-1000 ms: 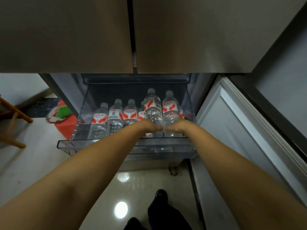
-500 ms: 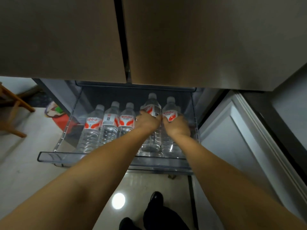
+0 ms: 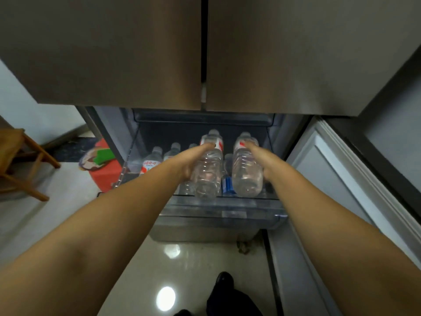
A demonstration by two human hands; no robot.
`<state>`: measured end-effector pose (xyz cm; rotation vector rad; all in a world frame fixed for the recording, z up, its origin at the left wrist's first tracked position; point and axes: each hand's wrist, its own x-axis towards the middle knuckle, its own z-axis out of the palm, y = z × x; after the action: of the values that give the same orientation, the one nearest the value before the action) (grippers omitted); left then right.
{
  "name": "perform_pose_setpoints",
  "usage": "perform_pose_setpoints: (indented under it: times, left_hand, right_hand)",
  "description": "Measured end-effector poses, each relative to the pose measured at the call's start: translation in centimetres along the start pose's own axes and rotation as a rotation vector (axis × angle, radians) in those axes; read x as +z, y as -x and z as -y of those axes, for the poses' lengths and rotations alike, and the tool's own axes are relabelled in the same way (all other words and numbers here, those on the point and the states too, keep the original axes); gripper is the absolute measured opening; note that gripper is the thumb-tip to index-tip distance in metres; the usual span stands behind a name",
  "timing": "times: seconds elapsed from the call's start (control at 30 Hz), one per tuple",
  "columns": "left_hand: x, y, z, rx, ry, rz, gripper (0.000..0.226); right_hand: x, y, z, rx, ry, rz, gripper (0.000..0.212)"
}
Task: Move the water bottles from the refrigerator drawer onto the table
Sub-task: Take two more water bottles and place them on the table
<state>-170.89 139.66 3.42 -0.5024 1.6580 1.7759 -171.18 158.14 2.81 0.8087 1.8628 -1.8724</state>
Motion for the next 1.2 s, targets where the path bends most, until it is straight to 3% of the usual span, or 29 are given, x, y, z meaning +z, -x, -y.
perform_pose_setpoints:
  times: [0.27,0.4,0.5,0.57,0.8,0.87,0.97,1.07,1.2]
  left_hand:
    - [-1.7,5.5,3.0,0.017,0.330,0.158,0.047]
    - [-1.7,7.8,5.5,0.041,0.344,0.246,0.060]
    - [-1.9,9.7,7.3,0.083,0.289,0.243,0.052]
    - [-2.3,10.8,8.5,0.122,0.229,0.200,0.045]
    - [-5.0,15.4,15.1,0.297,0.230,-0.094,0.045]
    - [-5.4,17.2,18.0,0.325,0.243,-0.194,0.035]
    - [-5.3,20.1,22.7,0.345,0.309,-0.314,0.012]
    - [-5.3,22.6,27.5,0.325,0.326,-0.460,0.039]
    - [-5.7,25.9,32.8,0.275,0.299,-0.640,0.071]
  right_hand:
    - [0.2,6.8,-1.8,-0.027,-0.213,0.156,0.063]
    - [0.9,9.6,-4.1,-0.079,-0.345,0.250,0.067]
    - [2.0,11.2,-5.9,-0.161,-0.214,0.133,0.104]
    - [2.6,11.5,-7.2,-0.273,-0.042,0.037,0.107]
    - [5.4,15.1,-12.0,-0.449,0.275,0.086,0.045]
    - [6.1,16.5,-14.2,-0.468,0.292,0.118,0.045]
    - [6.8,17.8,-18.1,-0.430,0.364,0.180,0.064]
    - [7.6,19.5,-21.9,-0.404,0.424,0.243,0.074]
    - [9.3,22.0,-26.0,-0.411,0.485,0.312,0.057]
